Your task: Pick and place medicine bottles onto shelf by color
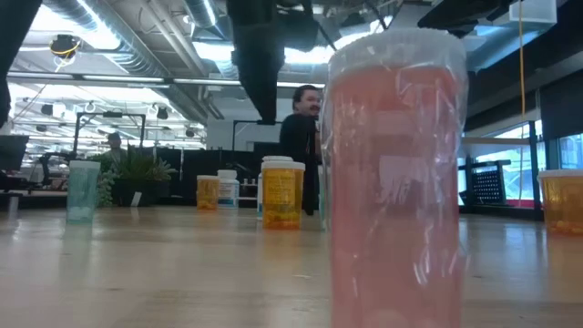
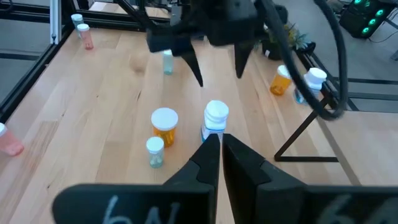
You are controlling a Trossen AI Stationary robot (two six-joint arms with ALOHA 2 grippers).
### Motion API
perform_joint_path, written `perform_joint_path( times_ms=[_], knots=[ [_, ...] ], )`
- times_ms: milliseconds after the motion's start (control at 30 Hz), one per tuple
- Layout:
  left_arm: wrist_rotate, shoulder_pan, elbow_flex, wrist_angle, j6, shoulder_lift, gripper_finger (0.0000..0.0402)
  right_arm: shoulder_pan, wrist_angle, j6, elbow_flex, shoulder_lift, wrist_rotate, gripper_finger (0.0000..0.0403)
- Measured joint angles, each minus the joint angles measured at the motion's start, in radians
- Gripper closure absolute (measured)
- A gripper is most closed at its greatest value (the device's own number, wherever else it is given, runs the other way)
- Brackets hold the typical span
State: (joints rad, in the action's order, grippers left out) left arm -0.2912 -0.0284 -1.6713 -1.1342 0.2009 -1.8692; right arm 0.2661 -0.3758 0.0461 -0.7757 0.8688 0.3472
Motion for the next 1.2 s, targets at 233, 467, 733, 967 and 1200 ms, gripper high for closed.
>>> perform_joint_path(
  times_ms=[233,467,733,967,1200],
  knots=[
    [-0.047,-0.086,0.000,-0.024,0.104,0.082,0.0116,0.000,0.013,0.000,0.000,0.000,0.000,0.0379],
    [-0.098,-0.194,0.000,-0.064,0.222,0.151,0.0116,0.000,0.014,-0.001,0.000,-0.001,0.000,0.0379],
    [-0.179,-0.307,0.000,-0.104,0.374,0.194,0.0116,0.000,0.015,0.000,0.000,-0.001,0.000,0.0379],
    [-0.234,-0.383,0.001,-0.118,0.491,0.204,0.0116,0.000,0.027,0.001,0.000,0.000,0.000,0.0379],
    [-0.281,-0.448,0.001,-0.121,0.557,0.202,0.0116,0.000,0.052,-0.060,0.000,0.000,-0.060,0.0383]
  ],
)
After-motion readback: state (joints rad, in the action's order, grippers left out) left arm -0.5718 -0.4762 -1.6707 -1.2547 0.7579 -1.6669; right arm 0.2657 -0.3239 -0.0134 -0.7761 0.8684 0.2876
